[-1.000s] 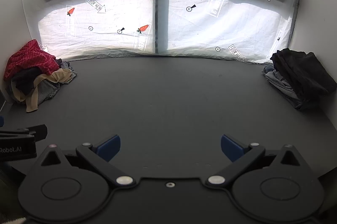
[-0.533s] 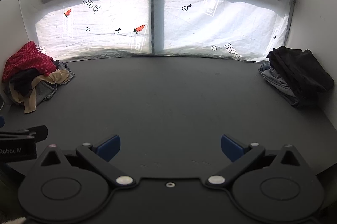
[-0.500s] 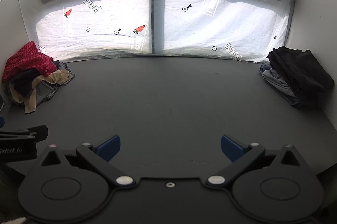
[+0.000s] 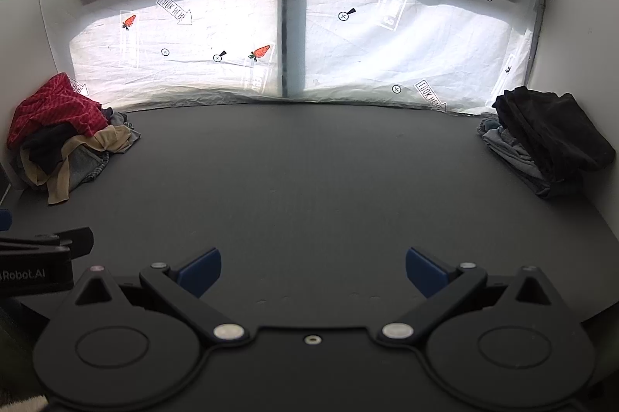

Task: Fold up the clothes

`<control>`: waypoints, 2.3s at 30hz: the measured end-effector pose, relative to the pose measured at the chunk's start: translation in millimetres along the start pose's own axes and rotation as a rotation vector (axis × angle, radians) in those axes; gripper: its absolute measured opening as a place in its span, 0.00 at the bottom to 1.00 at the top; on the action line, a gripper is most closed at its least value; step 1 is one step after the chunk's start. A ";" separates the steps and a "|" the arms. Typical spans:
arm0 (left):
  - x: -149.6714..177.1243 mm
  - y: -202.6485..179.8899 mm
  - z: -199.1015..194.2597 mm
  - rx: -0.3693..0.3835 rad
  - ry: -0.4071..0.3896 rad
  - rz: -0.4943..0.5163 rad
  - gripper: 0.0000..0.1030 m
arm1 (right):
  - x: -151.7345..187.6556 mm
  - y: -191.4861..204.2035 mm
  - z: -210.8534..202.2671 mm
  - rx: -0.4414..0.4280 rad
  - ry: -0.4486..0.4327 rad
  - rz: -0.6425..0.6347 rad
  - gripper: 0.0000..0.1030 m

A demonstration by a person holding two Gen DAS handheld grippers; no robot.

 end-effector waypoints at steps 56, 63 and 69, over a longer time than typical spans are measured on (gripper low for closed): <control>-77.2 -39.6 75.6 -0.013 0.089 -0.173 1.00 | -96.5 -80.5 95.9 -0.222 -0.049 0.082 1.00; -78.8 -30.4 100.1 -0.076 0.149 -0.235 1.00 | -105.7 -70.7 136.8 -0.305 -0.020 0.070 1.00; -72.5 5.4 127.3 -0.089 0.209 -0.344 1.00 | -116.2 -40.3 166.2 -0.308 0.001 0.004 1.00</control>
Point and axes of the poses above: each gripper's, at about its wrist camera, not at the fingertips, and z roughly the way its jaws point, y to its left, x to its underside, the point moved 6 cm from there along z, roughly the way its jaws point, and after that the axes turned 11 degrees about -x, right-handed, at the moved point
